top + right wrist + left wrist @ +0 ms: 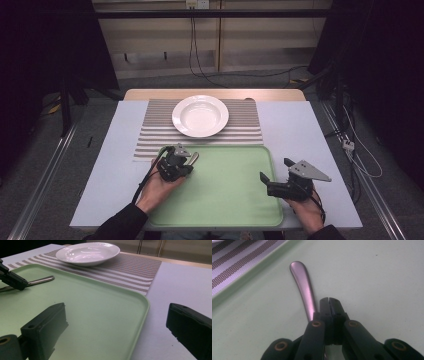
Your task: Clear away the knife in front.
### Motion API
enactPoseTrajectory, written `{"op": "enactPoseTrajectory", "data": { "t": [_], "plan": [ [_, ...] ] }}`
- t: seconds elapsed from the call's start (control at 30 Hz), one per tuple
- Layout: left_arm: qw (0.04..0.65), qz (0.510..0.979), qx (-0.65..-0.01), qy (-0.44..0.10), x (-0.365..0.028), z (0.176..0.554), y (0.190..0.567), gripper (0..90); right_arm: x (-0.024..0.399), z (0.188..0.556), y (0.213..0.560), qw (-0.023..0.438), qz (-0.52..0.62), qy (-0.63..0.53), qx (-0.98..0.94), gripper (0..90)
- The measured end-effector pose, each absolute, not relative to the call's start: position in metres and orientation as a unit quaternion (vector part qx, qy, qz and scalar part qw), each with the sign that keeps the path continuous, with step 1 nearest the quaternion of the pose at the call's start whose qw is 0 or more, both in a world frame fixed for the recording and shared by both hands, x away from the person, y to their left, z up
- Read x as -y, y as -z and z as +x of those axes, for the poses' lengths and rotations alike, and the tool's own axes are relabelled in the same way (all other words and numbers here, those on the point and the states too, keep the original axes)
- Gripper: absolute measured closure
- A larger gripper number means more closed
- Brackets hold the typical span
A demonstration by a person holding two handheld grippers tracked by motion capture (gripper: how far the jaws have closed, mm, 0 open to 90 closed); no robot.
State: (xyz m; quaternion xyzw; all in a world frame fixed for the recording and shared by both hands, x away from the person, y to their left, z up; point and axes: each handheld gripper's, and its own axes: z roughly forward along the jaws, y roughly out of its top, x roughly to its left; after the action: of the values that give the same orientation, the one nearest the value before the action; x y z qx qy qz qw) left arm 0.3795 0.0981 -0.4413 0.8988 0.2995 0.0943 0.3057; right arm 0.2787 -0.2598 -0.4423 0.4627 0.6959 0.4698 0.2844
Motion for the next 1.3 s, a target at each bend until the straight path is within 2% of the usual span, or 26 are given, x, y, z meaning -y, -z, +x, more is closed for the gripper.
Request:
{"op": "enactPoseTrajectory", "data": {
  "t": [1.3],
  "plan": [
    [0.268, 0.904, -0.319, -0.096, -0.126, 0.380, 0.436, 90.0, 0.260, 0.278, 0.442, 0.284, 0.464, -0.470, -0.695, 2.8]
  ]
}}
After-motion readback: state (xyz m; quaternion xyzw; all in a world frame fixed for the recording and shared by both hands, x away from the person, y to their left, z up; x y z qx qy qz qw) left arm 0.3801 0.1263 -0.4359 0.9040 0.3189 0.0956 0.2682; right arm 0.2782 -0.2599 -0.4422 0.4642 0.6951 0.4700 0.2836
